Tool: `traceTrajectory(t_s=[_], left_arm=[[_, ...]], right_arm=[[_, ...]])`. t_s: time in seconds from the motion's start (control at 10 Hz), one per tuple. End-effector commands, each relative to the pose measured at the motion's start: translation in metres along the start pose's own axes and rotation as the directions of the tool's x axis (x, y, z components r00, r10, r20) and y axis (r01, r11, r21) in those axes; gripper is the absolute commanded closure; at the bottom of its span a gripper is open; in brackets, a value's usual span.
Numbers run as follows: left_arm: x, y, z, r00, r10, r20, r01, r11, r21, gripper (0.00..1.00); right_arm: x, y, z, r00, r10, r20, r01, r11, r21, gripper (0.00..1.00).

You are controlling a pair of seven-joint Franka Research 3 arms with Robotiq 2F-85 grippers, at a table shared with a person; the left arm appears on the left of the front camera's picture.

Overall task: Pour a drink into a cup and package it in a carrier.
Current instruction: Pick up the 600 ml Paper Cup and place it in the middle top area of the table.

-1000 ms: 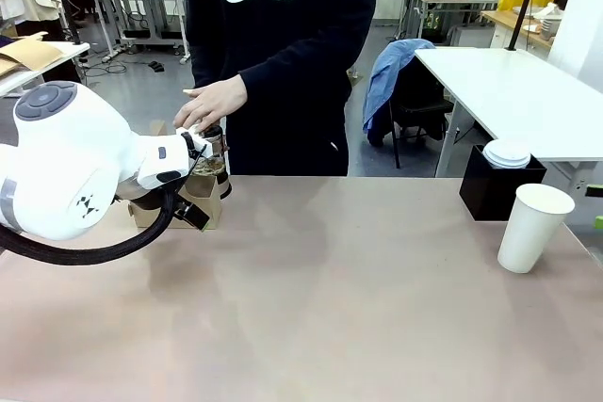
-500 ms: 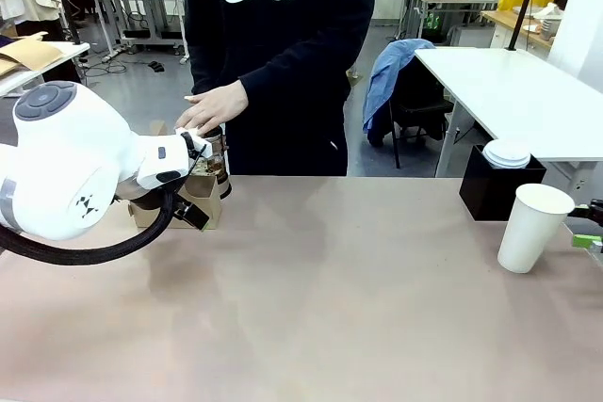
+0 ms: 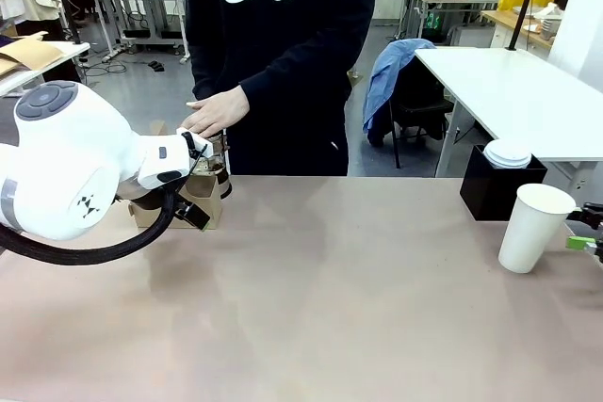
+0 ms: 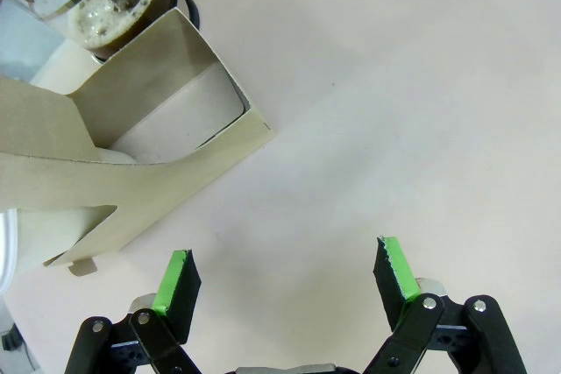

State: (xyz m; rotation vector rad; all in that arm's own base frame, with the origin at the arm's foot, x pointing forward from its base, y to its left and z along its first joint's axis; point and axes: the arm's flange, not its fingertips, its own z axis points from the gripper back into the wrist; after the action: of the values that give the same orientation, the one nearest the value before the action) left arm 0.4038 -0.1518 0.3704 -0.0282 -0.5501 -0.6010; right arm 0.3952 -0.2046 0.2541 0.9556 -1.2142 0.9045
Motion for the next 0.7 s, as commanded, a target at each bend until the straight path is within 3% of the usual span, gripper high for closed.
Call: traceTrajectory(t_s=[0.0,0.1,0.6], left_arm=[[0.0,0.0,0.0,1.0,0.0,0.0,0.0,1.0,0.0,0.0],[0.0,0.0,0.0,1.0,0.0,0.0,0.0,1.0,0.0,0.0],[0.0,0.0,0.0,1.0,0.0,0.0,0.0,1.0,0.0,0.0]], right_arm=[[-0.008,-0.002,-0.007,0.995,0.017,0.097,-0.013,0.999,-0.041,0.0],[-0.008,-0.001,-0.011,0.99,0.01,0.137,-0.002,0.998,-0.061,0.0],[-0.019,-0.004,-0.03,0.993,-0.01,0.117,0.012,1.0,-0.022,0.0]])
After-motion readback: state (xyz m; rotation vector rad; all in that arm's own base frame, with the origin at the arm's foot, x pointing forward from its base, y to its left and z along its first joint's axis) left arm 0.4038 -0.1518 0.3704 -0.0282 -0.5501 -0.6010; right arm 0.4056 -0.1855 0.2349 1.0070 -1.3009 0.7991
